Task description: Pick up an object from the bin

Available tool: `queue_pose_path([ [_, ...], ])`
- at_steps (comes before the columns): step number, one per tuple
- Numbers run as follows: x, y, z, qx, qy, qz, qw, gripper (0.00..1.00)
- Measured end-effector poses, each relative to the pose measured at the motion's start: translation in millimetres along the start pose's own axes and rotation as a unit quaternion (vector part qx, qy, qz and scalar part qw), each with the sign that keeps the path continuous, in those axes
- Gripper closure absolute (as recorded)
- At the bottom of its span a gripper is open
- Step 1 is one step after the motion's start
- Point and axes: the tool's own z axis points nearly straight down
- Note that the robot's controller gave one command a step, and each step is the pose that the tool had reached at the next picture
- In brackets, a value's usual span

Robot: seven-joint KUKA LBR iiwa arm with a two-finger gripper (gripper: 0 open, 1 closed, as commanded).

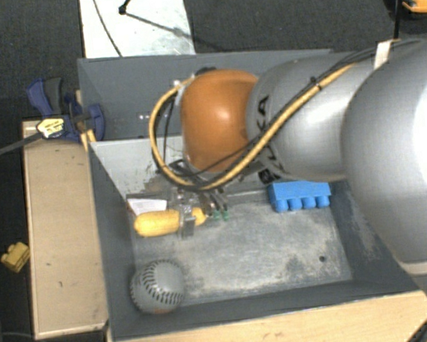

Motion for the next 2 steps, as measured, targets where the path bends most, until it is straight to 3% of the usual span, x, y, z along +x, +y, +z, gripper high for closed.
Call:
queue_pose_path([
  [1, 1.4, -7, -49, 0.001, 0.0032, 0.003, 1.0000, 1.00],
  [2, -2.6, 4, -120, 0.000, 0.0005, -0.006, 1.0000, 1.00],
])
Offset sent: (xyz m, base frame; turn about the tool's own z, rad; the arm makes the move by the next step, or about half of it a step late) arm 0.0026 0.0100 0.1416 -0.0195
